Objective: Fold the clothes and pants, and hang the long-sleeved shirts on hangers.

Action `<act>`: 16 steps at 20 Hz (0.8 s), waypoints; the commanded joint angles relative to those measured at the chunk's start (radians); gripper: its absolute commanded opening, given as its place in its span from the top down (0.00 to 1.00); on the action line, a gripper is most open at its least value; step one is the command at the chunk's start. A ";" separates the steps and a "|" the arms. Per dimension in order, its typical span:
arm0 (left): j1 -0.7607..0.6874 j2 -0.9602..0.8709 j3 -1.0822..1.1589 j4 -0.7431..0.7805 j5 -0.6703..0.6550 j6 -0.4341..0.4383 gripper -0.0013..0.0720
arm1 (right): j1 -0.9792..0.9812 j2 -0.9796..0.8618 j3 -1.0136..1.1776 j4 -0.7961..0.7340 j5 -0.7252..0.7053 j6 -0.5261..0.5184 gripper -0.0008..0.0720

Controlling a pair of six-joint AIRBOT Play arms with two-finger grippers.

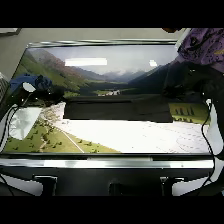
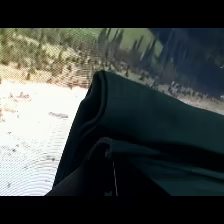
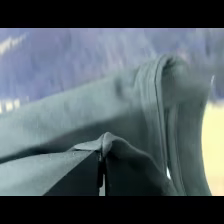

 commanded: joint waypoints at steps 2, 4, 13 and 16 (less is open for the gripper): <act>-0.012 -0.109 0.098 0.006 0.005 -0.034 0.96 | 0.039 -0.060 0.008 0.006 0.123 0.009 0.95; -0.022 -0.136 0.105 0.002 0.005 -0.034 0.96 | 0.050 -0.090 0.008 0.002 0.135 0.027 0.94; 0.051 -0.076 0.214 0.063 -0.209 -0.042 0.41 | -0.210 -0.098 0.227 0.039 -0.317 -0.012 0.17; 0.065 -0.027 0.217 0.129 -0.212 -0.042 0.18 | -0.311 -0.161 0.226 0.182 -0.444 -0.079 0.10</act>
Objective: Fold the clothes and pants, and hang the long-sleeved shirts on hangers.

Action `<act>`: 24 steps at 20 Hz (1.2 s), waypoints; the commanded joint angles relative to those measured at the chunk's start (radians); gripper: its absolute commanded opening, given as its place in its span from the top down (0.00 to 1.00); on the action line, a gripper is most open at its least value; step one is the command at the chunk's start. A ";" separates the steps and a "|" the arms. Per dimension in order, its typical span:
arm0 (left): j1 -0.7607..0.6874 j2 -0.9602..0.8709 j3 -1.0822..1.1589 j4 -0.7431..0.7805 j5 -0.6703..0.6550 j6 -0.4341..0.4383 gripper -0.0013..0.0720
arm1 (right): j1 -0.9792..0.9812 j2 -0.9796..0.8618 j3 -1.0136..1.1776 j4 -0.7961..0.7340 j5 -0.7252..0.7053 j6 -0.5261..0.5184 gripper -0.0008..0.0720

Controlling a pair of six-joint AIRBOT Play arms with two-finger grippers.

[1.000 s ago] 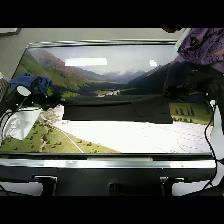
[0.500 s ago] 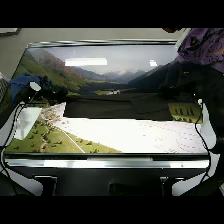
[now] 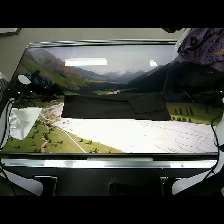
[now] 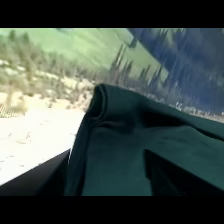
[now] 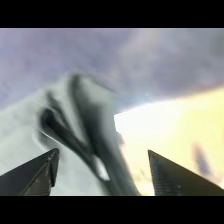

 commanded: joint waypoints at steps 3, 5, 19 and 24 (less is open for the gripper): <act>0.017 0.050 0.021 0.058 -0.055 -0.010 0.14 | -0.089 -0.119 0.023 0.166 -0.189 -0.111 0.09; 0.017 0.052 0.021 0.058 -0.054 -0.039 0.14 | -0.076 -0.171 0.023 0.194 -0.203 -0.127 0.09; -0.048 0.050 0.021 -0.003 -0.041 -0.045 0.16 | 0.084 -0.170 0.021 0.177 -0.229 -0.118 0.95; -0.230 0.012 0.021 -0.176 0.054 -0.045 0.91 | 0.084 0.074 0.021 -0.023 -0.240 0.022 0.95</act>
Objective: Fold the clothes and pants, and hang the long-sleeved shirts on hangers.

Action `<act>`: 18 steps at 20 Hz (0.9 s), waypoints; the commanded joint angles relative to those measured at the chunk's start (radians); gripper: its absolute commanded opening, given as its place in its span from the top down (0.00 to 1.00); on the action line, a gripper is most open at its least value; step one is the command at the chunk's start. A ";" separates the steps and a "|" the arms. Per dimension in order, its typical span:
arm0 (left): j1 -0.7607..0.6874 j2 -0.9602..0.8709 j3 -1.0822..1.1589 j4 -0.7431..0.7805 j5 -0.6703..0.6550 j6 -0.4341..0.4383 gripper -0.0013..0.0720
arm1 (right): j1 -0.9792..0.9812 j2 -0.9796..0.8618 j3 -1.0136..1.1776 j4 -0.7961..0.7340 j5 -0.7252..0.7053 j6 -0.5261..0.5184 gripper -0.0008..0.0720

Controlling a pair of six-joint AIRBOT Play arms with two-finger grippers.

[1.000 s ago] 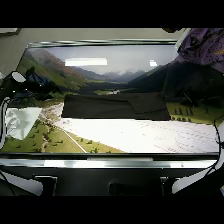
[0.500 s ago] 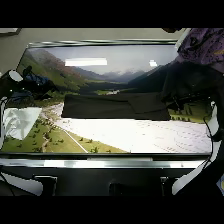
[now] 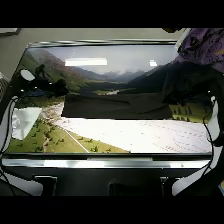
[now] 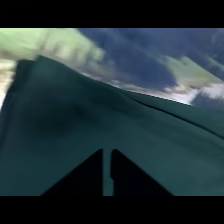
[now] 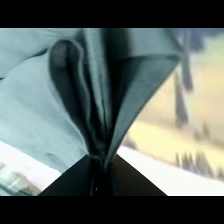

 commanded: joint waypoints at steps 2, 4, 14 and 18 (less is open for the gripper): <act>-0.203 -0.042 0.000 -0.148 0.146 0.002 0.96 | 0.002 0.216 0.002 -0.194 -0.007 0.131 0.95; -0.309 -0.070 0.001 -0.228 0.221 0.002 0.96 | 0.002 0.298 0.002 -0.238 -0.013 0.148 0.95; -0.661 -0.283 0.079 -0.582 0.381 0.002 0.96 | 0.002 0.419 0.144 -0.292 -0.061 0.226 0.95; -0.735 -0.435 0.294 -0.590 0.381 -0.075 0.96 | 0.002 0.419 0.195 -0.269 -0.087 0.245 0.95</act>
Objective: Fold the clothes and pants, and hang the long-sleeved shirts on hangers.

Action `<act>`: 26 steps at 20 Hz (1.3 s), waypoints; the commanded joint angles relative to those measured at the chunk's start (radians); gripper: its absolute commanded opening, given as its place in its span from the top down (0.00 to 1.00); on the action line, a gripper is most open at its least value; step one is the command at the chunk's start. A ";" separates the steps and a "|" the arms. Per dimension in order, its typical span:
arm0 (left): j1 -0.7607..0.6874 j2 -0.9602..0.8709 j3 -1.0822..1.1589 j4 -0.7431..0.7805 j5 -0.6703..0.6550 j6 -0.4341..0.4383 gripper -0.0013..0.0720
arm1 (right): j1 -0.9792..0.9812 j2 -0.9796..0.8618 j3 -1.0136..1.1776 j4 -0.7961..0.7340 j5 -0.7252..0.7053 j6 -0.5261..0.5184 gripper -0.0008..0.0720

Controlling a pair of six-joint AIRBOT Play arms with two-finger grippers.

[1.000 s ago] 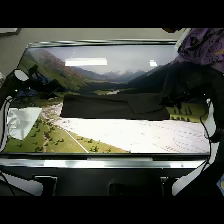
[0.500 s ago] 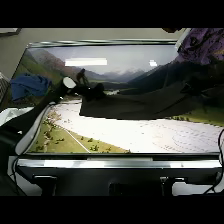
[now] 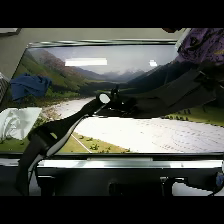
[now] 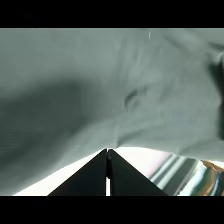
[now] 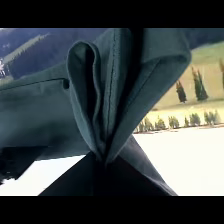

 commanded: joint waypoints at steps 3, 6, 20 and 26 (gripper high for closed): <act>-0.087 -0.218 0.302 -0.029 0.018 -0.127 0.96 | 0.001 0.004 0.056 0.034 -0.053 0.021 0.95; -0.106 -0.254 0.323 -0.033 0.101 -0.199 0.96 | 0.002 0.011 0.071 0.034 -0.055 0.022 0.95; 0.092 -0.089 0.254 0.132 -0.105 -0.127 0.97 | 0.047 0.004 0.070 0.061 0.006 0.071 0.95; 0.392 0.208 0.248 0.545 -0.498 -0.127 0.96 | 0.317 -0.039 0.070 0.010 0.060 0.186 0.95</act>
